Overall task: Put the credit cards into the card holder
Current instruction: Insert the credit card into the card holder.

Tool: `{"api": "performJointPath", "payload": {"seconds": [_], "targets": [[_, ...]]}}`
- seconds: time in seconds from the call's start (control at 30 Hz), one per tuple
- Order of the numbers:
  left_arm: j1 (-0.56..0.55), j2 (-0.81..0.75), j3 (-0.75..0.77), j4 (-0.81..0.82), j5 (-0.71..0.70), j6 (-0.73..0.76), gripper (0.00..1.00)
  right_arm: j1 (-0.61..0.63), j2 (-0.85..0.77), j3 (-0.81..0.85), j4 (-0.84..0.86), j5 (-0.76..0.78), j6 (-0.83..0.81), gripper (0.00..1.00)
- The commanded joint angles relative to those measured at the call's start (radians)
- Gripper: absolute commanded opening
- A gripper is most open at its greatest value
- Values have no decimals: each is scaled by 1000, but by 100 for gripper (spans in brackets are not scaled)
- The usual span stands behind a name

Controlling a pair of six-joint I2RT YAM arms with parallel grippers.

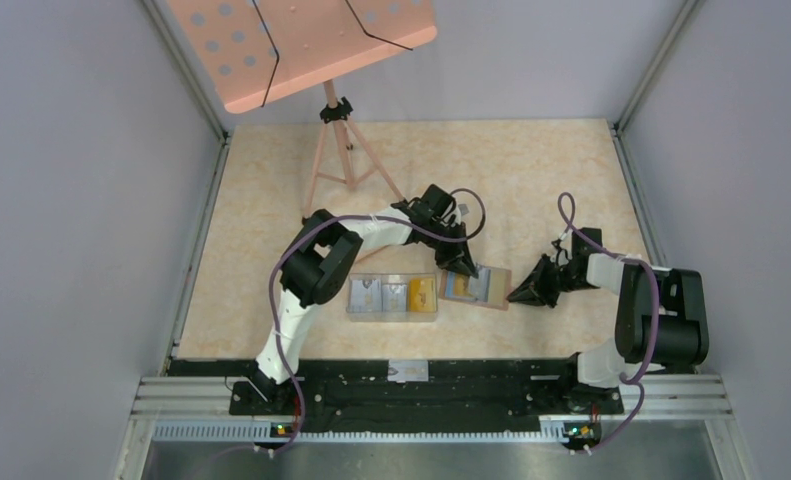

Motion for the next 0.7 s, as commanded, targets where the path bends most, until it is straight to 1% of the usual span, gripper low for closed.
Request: {"api": "performJointPath", "payload": {"seconds": [0.0, 0.23, 0.3, 0.37, 0.47, 0.6, 0.67], "targets": [[4, -4, -6, 99, -42, -44, 0, -4, 18, -4, 14, 1, -21, 0], [-21, 21, -9, 147, -23, -83, 0, -3, 32, -7, 26, -12, -19, 0], [-25, 25, -8, 132, -25, -75, 0, -3, 33, -8, 26, -11, -19, 0], [-26, 21, -3, 90, -41, -34, 0, -3, 32, -8, 28, -12, -20, 0], [-27, 16, 34, -27, -96, 49, 18, -3, 33, -8, 27, -12, -19, 0], [-34, 3, 79, -143, -164, 125, 27, -3, 35, -8, 28, -13, -20, 0], [-44, -2, 102, -190, -193, 160, 35, -3, 35, -8, 30, -13, -19, 0]]}}
